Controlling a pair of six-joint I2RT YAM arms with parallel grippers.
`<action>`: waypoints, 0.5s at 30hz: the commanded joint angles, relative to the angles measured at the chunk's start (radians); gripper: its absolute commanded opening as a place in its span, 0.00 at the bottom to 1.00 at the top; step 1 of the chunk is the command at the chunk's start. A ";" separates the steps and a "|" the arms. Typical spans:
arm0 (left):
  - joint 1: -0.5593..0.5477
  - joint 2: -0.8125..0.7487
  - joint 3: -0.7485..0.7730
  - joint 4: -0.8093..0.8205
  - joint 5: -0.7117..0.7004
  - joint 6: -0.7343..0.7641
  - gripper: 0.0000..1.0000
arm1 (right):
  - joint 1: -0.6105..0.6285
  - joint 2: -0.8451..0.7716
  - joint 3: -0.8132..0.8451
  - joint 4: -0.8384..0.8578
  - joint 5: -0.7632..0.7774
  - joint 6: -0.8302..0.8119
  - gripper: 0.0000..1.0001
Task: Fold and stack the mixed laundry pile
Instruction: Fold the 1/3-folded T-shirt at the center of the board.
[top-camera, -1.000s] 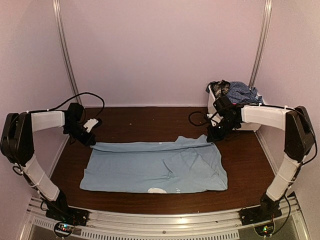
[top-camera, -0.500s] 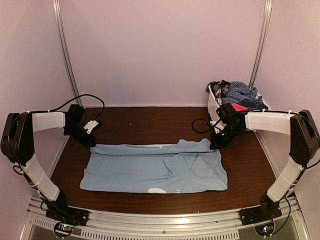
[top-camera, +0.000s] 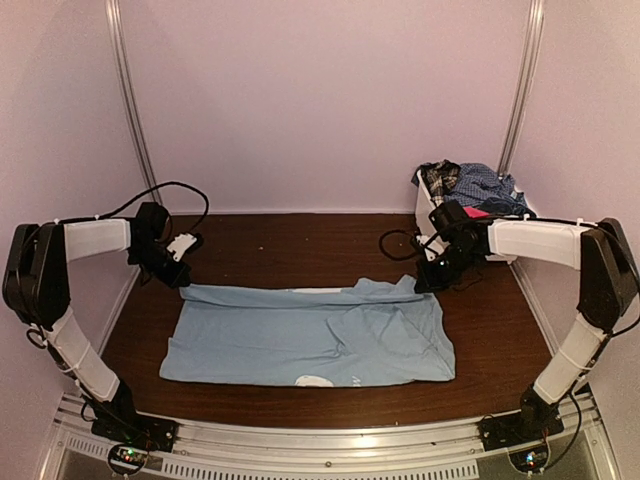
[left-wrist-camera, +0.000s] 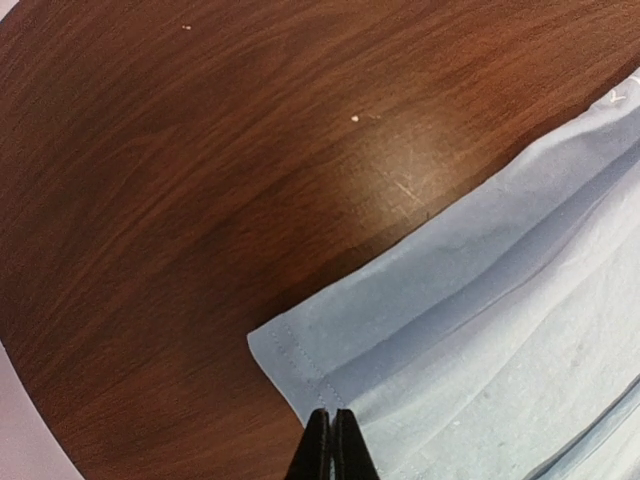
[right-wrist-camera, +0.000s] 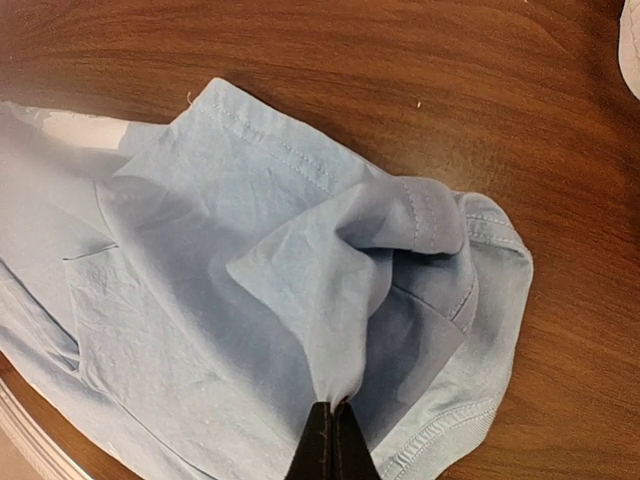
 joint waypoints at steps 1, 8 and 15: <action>0.000 -0.006 0.030 -0.003 -0.032 0.028 0.00 | 0.006 -0.018 0.010 -0.018 0.012 0.006 0.00; -0.001 0.020 -0.011 -0.012 -0.024 0.033 0.00 | 0.006 -0.025 -0.085 0.017 0.010 0.017 0.00; 0.000 0.054 -0.016 -0.010 -0.028 0.041 0.00 | 0.009 0.007 -0.115 0.039 0.003 0.017 0.00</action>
